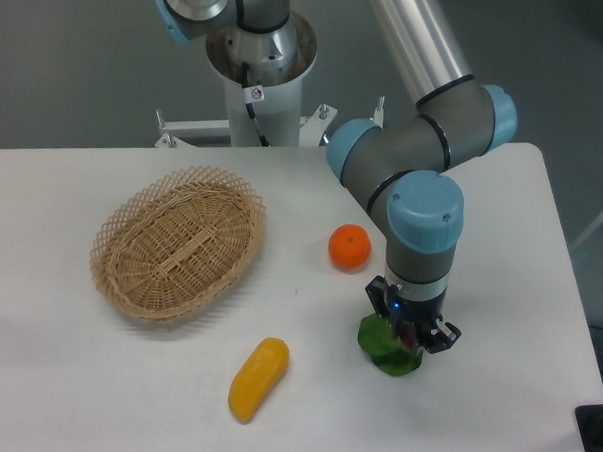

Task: Place the sweet potato in the basket
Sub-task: 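Close the gripper on the purple sweet potato beside the bok choy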

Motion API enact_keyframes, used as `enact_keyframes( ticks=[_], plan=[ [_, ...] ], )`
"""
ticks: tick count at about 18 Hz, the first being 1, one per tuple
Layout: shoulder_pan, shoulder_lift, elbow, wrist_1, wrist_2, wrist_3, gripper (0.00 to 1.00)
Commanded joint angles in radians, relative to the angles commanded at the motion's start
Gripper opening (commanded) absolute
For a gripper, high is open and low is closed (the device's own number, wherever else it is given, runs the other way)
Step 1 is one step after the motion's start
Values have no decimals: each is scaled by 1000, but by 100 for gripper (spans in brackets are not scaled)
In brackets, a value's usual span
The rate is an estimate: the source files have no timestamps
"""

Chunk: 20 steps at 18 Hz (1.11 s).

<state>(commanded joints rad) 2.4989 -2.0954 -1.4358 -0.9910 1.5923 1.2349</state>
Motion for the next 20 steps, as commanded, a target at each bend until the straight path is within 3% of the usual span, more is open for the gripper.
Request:
enact_keyframes(
  ticks=[20],
  plan=[
    [5,-6,-2,-2,-3,-12,33]
  ],
)
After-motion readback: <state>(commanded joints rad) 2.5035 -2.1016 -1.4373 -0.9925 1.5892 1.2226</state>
